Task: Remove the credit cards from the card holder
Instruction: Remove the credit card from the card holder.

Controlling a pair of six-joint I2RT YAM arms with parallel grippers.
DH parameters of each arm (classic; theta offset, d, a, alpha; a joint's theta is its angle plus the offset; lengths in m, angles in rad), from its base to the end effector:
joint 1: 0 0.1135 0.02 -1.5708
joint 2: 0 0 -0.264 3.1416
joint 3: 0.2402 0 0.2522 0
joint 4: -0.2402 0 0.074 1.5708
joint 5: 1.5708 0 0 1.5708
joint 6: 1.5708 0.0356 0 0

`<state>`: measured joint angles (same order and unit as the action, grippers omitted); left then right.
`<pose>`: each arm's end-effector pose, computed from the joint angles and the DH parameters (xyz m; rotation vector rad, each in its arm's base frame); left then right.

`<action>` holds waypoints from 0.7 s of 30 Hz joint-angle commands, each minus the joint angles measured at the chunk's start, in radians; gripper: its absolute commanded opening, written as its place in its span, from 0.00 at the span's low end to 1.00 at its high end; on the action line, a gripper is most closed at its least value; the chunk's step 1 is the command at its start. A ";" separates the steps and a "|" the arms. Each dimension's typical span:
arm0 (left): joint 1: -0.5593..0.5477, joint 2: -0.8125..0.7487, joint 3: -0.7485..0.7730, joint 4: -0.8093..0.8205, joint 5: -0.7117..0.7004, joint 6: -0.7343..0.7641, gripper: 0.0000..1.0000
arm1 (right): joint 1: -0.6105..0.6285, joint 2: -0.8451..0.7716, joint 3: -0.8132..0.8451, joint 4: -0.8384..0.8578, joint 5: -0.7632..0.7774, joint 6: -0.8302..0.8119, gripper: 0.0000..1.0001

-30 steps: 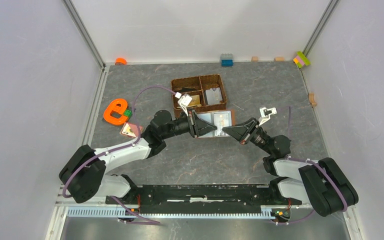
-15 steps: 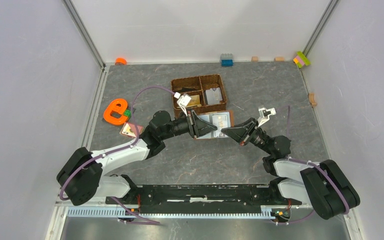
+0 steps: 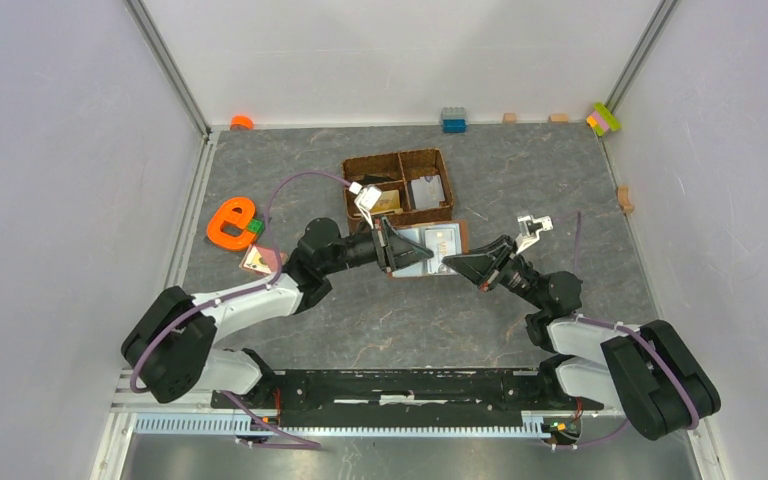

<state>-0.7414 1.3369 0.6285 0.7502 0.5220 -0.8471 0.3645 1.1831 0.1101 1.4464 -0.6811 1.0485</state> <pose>0.2009 -0.2080 0.2609 0.3882 1.7458 -1.6040 0.1644 0.0867 0.2084 -0.2004 1.4531 1.5895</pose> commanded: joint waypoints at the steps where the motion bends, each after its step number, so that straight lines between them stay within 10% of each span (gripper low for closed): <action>1: 0.007 0.027 -0.001 0.165 0.054 -0.069 0.18 | 0.018 -0.016 0.024 0.136 -0.071 0.005 0.00; 6: 0.007 0.047 0.000 0.208 0.080 -0.089 0.02 | 0.018 0.008 0.026 0.169 -0.080 0.026 0.05; 12: 0.023 -0.043 -0.031 0.052 -0.061 0.000 0.02 | 0.016 0.000 0.016 0.198 -0.071 0.040 0.35; 15: 0.038 -0.064 -0.047 0.026 -0.101 0.003 0.02 | 0.011 -0.005 0.009 0.203 -0.063 0.043 0.35; 21: 0.075 -0.013 -0.041 0.066 -0.048 -0.063 0.02 | -0.008 -0.010 -0.001 0.199 -0.052 0.056 0.04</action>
<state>-0.7063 1.2984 0.5873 0.7841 0.5030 -0.8906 0.3649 1.1893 0.1097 1.4609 -0.7090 1.0924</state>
